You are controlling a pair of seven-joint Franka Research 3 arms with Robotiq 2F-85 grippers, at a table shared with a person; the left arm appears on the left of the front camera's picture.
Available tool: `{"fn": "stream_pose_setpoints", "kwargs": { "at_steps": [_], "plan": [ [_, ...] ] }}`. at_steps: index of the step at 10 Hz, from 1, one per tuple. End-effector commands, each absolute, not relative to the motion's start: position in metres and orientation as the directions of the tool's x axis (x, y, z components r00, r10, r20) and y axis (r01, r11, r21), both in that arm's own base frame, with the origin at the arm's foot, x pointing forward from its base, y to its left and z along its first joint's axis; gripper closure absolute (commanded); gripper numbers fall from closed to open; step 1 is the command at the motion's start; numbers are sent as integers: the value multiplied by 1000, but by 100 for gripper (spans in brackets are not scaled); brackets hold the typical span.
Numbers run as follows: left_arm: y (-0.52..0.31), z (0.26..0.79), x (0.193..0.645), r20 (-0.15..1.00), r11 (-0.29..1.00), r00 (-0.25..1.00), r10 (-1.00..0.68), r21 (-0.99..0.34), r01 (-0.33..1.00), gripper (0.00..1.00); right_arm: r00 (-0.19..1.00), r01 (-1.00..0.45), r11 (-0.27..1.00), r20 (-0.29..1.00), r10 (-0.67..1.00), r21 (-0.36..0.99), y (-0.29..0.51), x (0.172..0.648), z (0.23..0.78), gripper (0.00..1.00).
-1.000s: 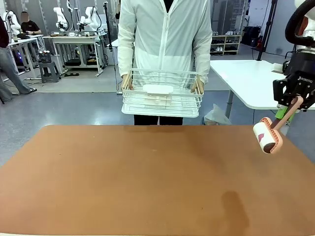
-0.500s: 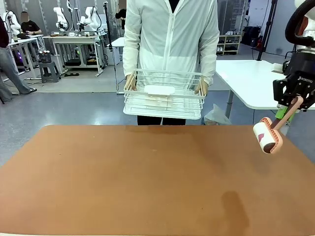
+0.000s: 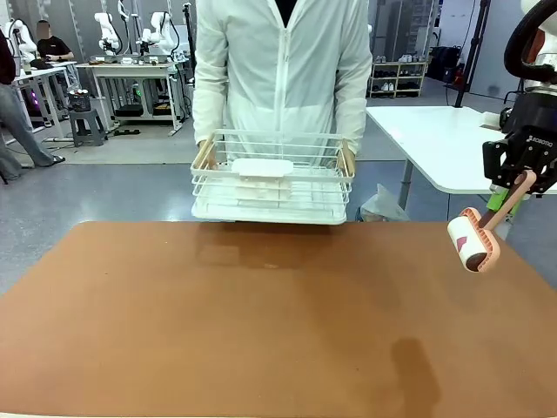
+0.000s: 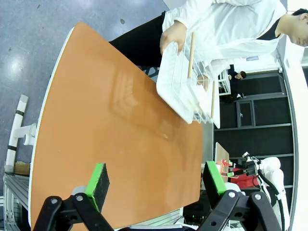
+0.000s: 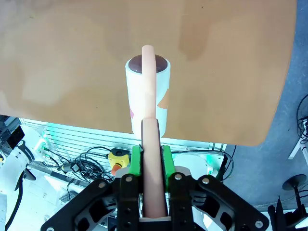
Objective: Clean the table.
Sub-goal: Place the Lint Roller down when the Dish drying rack is positioned in the middle of the table.
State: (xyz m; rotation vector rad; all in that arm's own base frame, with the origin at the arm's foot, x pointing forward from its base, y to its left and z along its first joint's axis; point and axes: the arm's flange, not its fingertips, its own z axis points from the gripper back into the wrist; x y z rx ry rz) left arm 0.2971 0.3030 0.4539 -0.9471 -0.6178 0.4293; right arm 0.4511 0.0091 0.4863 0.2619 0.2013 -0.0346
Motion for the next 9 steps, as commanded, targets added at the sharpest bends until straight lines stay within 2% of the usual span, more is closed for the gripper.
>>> {"fn": "stream_pose_setpoints", "kwargs": {
  "at_steps": [1,9],
  "plan": [
    [305,455,295,314,516,746,587,-855,-46,0,981,48,965,-192,3,258,10,450,491,79],
    [305,455,295,314,516,746,587,-855,-46,0,981,48,965,-192,3,258,10,450,491,79]
  ]
}}
